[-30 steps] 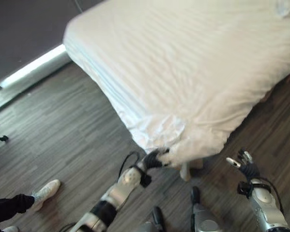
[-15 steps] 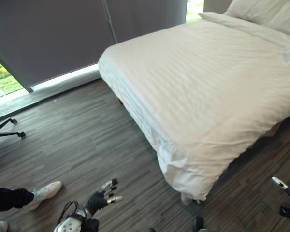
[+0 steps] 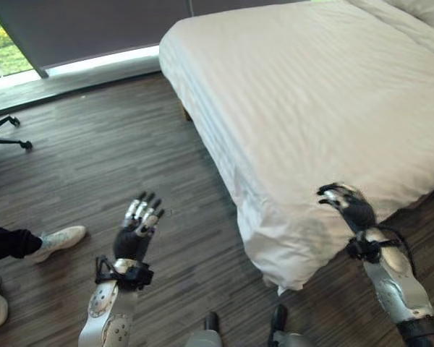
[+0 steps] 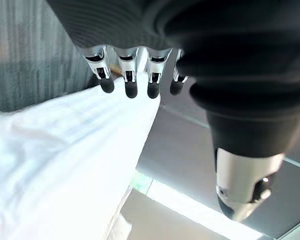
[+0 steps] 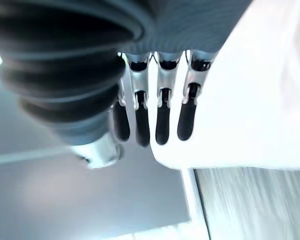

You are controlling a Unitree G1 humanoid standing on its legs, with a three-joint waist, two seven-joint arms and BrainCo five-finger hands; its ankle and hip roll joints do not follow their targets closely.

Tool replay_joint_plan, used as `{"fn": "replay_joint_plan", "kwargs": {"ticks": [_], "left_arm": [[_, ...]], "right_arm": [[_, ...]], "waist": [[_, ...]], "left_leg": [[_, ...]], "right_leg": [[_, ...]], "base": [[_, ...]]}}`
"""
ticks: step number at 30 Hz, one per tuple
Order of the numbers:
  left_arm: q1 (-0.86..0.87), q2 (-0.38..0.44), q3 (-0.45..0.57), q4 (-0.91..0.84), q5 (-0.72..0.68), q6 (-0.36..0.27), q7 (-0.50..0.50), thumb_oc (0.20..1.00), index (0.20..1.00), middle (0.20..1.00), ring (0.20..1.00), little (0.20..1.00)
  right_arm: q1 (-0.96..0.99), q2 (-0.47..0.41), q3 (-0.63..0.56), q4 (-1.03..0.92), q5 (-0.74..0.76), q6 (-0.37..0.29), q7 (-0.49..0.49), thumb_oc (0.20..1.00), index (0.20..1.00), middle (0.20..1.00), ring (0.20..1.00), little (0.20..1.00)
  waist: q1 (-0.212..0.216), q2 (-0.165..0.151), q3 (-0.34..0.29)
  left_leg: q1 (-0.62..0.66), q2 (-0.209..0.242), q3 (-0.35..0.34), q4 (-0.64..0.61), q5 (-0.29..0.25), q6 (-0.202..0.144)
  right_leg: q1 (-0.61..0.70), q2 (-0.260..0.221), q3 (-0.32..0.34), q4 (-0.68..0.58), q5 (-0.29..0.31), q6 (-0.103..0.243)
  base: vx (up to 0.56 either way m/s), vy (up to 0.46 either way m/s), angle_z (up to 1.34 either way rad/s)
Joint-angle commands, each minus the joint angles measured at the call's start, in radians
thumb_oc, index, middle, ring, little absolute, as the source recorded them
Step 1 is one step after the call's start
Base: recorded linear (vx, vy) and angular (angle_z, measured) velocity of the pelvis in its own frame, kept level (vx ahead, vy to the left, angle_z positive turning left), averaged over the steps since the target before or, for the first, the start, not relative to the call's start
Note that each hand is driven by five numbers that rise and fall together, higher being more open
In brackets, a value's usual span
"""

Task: Making the bed.

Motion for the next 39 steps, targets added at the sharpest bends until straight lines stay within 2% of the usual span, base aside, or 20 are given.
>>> {"fn": "replay_joint_plan", "kwargs": {"ticks": [1, 6, 7, 10, 14, 16, 18, 20, 22, 24, 25, 26, 28, 30, 31, 33, 35, 37, 38, 39], "left_arm": [[-0.068, -0.032, -0.007, -0.016, 0.07, -0.098, 0.096, 1.0, 1.0, 1.0, 1.0, 1.0], [-0.094, -0.065, -0.053, 0.008, 0.047, -0.117, 0.114, 1.0, 1.0, 1.0, 1.0, 1.0], [-0.113, -0.076, -0.074, 0.019, 0.034, -0.128, 0.143, 1.0, 1.0, 1.0, 1.0, 1.0], [-0.15, -0.083, -0.1, 0.033, 0.026, -0.148, 0.19, 1.0, 1.0, 1.0, 1.0, 1.0], [-0.18, -0.053, -0.125, 0.026, 0.032, -0.166, 0.213, 1.0, 1.0, 1.0, 1.0, 1.0], [-0.184, -0.045, -0.132, 0.017, 0.036, -0.168, 0.217, 1.0, 1.0, 1.0, 1.0, 1.0], [-0.2, -0.042, -0.17, -0.001, 0.058, -0.158, 0.229, 1.0, 1.0, 1.0, 1.0, 1.0], [-0.222, -0.052, -0.191, -0.005, 0.064, -0.155, 0.238, 1.0, 1.0, 1.0, 1.0, 1.0], [-0.231, -0.049, -0.19, -0.006, 0.097, -0.153, 0.251, 1.0, 1.0, 1.0, 1.0, 1.0], [-0.233, -0.049, -0.188, -0.006, 0.106, -0.151, 0.25, 1.0, 1.0, 1.0, 1.0, 1.0], [-0.247, -0.051, -0.179, 0.005, 0.113, -0.149, 0.251, 1.0, 1.0, 1.0, 1.0, 1.0], [-0.247, -0.051, -0.18, 0.005, 0.113, -0.149, 0.251, 1.0, 1.0, 1.0, 1.0, 1.0], [-0.252, -0.062, -0.162, -0.007, 0.125, -0.149, 0.252, 1.0, 1.0, 1.0, 1.0, 1.0], [-0.26, -0.058, -0.142, -0.013, 0.139, -0.156, 0.263, 1.0, 1.0, 1.0, 1.0, 1.0], [-0.261, -0.058, -0.143, -0.013, 0.139, -0.156, 0.263, 1.0, 1.0, 1.0, 1.0, 1.0], [-0.267, -0.043, -0.115, -0.017, 0.175, -0.157, 0.284, 1.0, 1.0, 1.0, 1.0, 1.0], [-0.255, -0.023, -0.065, -0.03, 0.207, -0.165, 0.303, 1.0, 1.0, 1.0, 1.0, 1.0], [-0.254, -0.026, -0.046, -0.045, 0.189, -0.18, 0.314, 1.0, 1.0, 1.0, 1.0, 1.0], [-0.254, -0.026, -0.047, -0.046, 0.189, -0.18, 0.314, 1.0, 1.0, 1.0, 1.0, 1.0], [-0.254, -0.031, -0.032, -0.058, 0.177, -0.183, 0.319, 1.0, 1.0, 1.0, 1.0, 1.0]], "right_arm": [[-0.104, -0.02, 0.049, 0.052, -0.117, 0.002, 0.019, 0.2, 0.2, 0.2, 0.2, 0.2], [-0.138, 0.025, 0.138, 0.194, -0.147, 0.012, 0.023, 0.2, 0.2, 0.2, 0.2, 0.2], [-0.172, 0.048, 0.178, 0.306, -0.169, 0.015, 0.007, 0.2, 0.2, 0.2, 0.2, 0.2], [-0.241, 0.046, 0.208, 0.42, -0.231, 0.017, -0.035, 0.2, 0.2, 0.2, 0.2, 0.2], [-0.339, 0.043, 0.158, 0.672, -0.22, 0.002, -0.133, 0.2, 0.2, 0.2, 0.2, 0.2], [-0.367, 0.037, 0.147, 0.735, -0.225, 0.003, -0.148, 0.2, 0.2, 0.2, 0.2, 0.2], [-0.45, -0.005, 0.093, 1.016, -0.29, 0.024, -0.231, 0.2, 0.2, 0.2, 0.2, 0.2], [-0.437, -0.025, 0.036, 1.121, -0.302, 0.034, -0.274, 0.2, 0.2, 0.2, 0.2, 0.2], [-0.382, -0.02, -0.034, 1.155, -0.259, 0.034, -0.296, 0.2, 0.2, 0.2, 0.2, 0.2], [-0.343, -0.013, -0.056, 1.167, -0.245, 0.034, -0.287, 0.2, 0.2, 0.2, 0.2, 0.2], [-0.255, 0.002, -0.047, 1.181, -0.295, 0.04, -0.256, 0.2, 0.2, 0.2, 0.2, 0.2], [-0.254, 0.002, -0.048, 1.18, -0.295, 0.04, -0.256, 0.2, 0.2, 0.2, 0.2, 0.2], [-0.076, 0.019, -0.048, 1.214, -0.404, 0.065, -0.226, 0.2, 0.2, 0.2, 0.2, 0.2], [0.015, 0.026, -0.107, 1.183, -0.363, 0.055, -0.228, 0.2, 0.2, 0.2, 0.2, 0.2], [0.016, 0.027, -0.108, 1.182, -0.363, 0.056, -0.228, 0.2, 0.2, 0.2, 0.2, 0.2], [0.087, 0.028, -0.2, 1.126, -0.28, 0.03, -0.241, 0.2, 0.2, 0.2, 0.2, 0.2], [0.183, 0.009, -0.377, 0.806, -0.132, -0.065, -0.304, 0.2, 0.2, 0.2, 0.2, 0.2], [0.202, 0.002, -0.453, 0.603, -0.085, -0.116, -0.334, 0.2, 0.2, 0.2, 0.2, 0.2], [0.206, 0.004, -0.455, 0.597, -0.087, -0.113, -0.336, 0.2, 0.2, 0.2, 0.2, 0.2], [0.227, 0.0, -0.485, 0.435, -0.087, -0.142, -0.332, 0.2, 0.2, 0.2, 0.2, 0.2]], "waist": [[0.039, 0.034, 0.026], [0.058, 0.045, 0.051], [0.071, 0.057, 0.068], [0.083, 0.076, 0.092], [0.1, 0.109, 0.148], [0.105, 0.116, 0.156], [0.121, 0.14, 0.186], [0.114, 0.151, 0.204], [0.097, 0.148, 0.213], [0.092, 0.143, 0.215], [0.074, 0.13, 0.223], [0.074, 0.13, 0.222], [0.035, 0.106, 0.234], [0.005, 0.082, 0.238], [0.005, 0.082, 0.237], [-0.029, 0.056, 0.238], [-0.08, 0.02, 0.231], [-0.099, 0.001, 0.222], [-0.098, 0.001, 0.223], [-0.107, -0.008, 0.219]], "left_leg": [[-0.084, 0.038, -0.139, -0.027, 0.105, -0.045], [-0.114, 0.033, -0.158, -0.027, 0.116, -0.048], [-0.137, 0.028, -0.173, -0.027, 0.125, -0.05], [-0.175, 0.022, -0.194, -0.027, 0.141, -0.055], [-0.254, 0.011, -0.204, -0.027, 0.161, -0.057], [-0.273, 0.007, -0.206, -0.027, 0.17, -0.055], [-0.314, 0.005, -0.207, -0.027, 0.178, -0.059], [-0.348, 0.004, -0.203, -0.027, 0.186, -0.059], [-0.364, 0.008, -0.19, -0.027, 0.182, -0.059], [-0.364, 0.009, -0.185, -0.027, 0.181, -0.058], [-0.359, 0.011, -0.177, -0.027, 0.179, -0.055], [-0.363, 0.01, -0.178, -0.027, 0.183, -0.054], [-0.355, 0.007, -0.179, -0.027, 0.176, -0.049], [-0.343, 0.01, -0.176, -0.027, 0.166, -0.049], [-0.347, 0.009, -0.177, -0.027, 0.17, -0.048], [-0.338, 0.01, -0.171, -0.027, 0.165, -0.048], [-0.315, 0.016, -0.155, -0.027, 0.147, -0.05], [-0.302, 0.018, -0.144, -0.027, 0.139, -0.05], [-0.305, 0.017, -0.144, -0.027, 0.144, -0.048], [-0.297, 0.019, -0.135, -0.027, 0.139, -0.048]], "right_leg": [[0.09, -0.045, -0.041, 0.018, -0.064, 0.072], [0.073, -0.046, -0.057, 0.018, -0.06, 0.071], [0.061, -0.048, -0.068, 0.018, -0.057, 0.071], [0.034, -0.05, -0.082, 0.018, -0.048, 0.071], [-0.045, -0.053, -0.075, 0.018, -0.029, 0.073], [-0.066, -0.056, -0.074, 0.018, -0.02, 0.073], [-0.109, -0.06, -0.075, 0.018, -0.008, 0.077], [-0.148, -0.063, -0.067, 0.018, 0.006, 0.082], [-0.169, -0.06, -0.048, 0.018, 0.006, 0.086], [-0.175, -0.06, -0.041, 0.018, 0.006, 0.086], [-0.175, -0.061, -0.033, 0.018, 0.006, 0.086], [-0.178, -0.062, -0.034, 0.018, 0.009, 0.086], [-0.168, -0.065, -0.041, 0.018, 0.003, 0.086], [-0.158, -0.063, -0.038, 0.018, -0.005, 0.086], [-0.162, -0.064, -0.039, 0.018, -0.002, 0.086], [-0.155, -0.065, -0.037, 0.018, -0.005, 0.086], [-0.145, -0.062, -0.023, 0.018, -0.009, 0.088], [-0.141, -0.059, -0.01, 0.018, -0.008, 0.089], [-0.144, -0.061, -0.009, 0.018, -0.003, 0.089], [-0.142, -0.059, -0.002, 0.018, -0.003, 0.089]], "base": [[-0.03, -0.007, 0.06], [-0.06, -0.007, 0.15], [-0.12, -0.004, 0.16], [-0.12, -0.007, 0.24], [-0.12, 0.004, 0.16], [-0.09, 0.031, 0.05], [-0.1, 0.038, 0.02], [-0.07, 0.054, 0.06], [-0.02, 0.069, 0.06], [0.02, 0.058, -0.07], [0.03, 0.053, -0.12], [0.02, 0.034, -0.07], [0.05, -0.001, -0.03], [0.05, -0.01, 0.03], [0.02, -0.005, -0.03], [0.05, 0.001, -0.11], [0.06, 0.024, -0.17], [0.02, 0.024, -0.32], [0.01, 0.011, -0.35], [0.0, 0.0, -0.31]]}}
